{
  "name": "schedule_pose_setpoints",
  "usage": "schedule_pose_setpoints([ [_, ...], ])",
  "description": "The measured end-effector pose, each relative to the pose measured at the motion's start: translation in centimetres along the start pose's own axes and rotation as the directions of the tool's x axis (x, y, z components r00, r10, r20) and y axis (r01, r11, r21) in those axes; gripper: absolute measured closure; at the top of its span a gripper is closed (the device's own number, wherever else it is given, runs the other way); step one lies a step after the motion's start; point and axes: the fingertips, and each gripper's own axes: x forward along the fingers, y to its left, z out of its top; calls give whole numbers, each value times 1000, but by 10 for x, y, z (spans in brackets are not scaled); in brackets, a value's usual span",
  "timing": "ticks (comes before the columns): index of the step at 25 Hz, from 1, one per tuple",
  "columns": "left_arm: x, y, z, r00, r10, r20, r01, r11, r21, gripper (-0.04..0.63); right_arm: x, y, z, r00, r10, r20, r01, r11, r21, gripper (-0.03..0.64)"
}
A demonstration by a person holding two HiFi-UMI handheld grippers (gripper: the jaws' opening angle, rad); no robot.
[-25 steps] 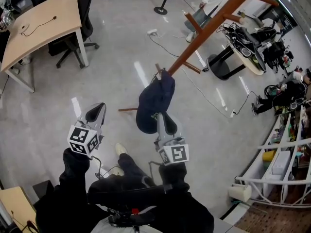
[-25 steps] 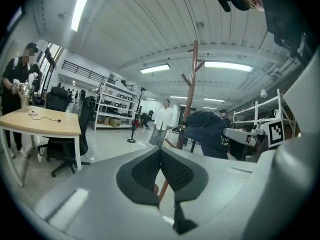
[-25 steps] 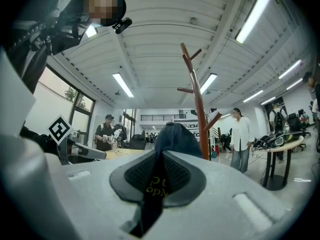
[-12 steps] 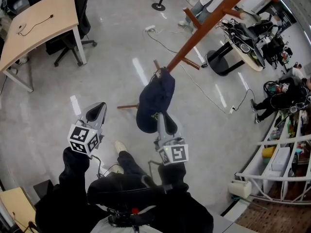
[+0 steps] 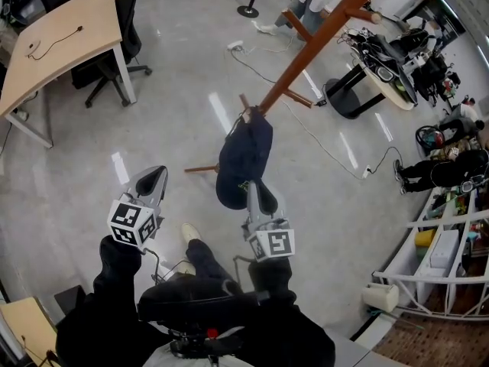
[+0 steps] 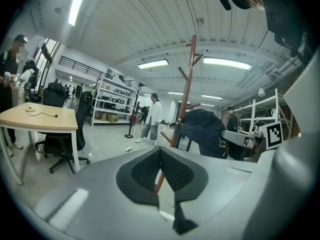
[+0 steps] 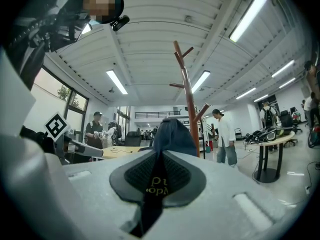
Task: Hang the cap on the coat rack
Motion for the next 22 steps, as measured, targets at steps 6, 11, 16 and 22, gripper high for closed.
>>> schedule_pose_setpoints([
  [6, 3, -6, -3, 1000, -3, -15, 3, 1000, 0, 592, -3, -6, -8, 1000, -9, -13, 9, 1000, 17, 583],
  [11, 10, -11, -8, 1000, -9, -27, 9, 1000, -2, 592, -3, -16, -18, 999, -19, -29, 19, 1000, 23, 583],
  [16, 20, -12, -13, 999, -18, -40, 18, 1000, -6, 592, -1, -23, -25, 999, -30, -39, 31, 999, 28, 583],
  [22, 33, -18, -17, 998, -31, -48, 30, 1000, -8, 592, 0, -32, -34, 998, -32, -54, 33, 999, 28, 583],
])
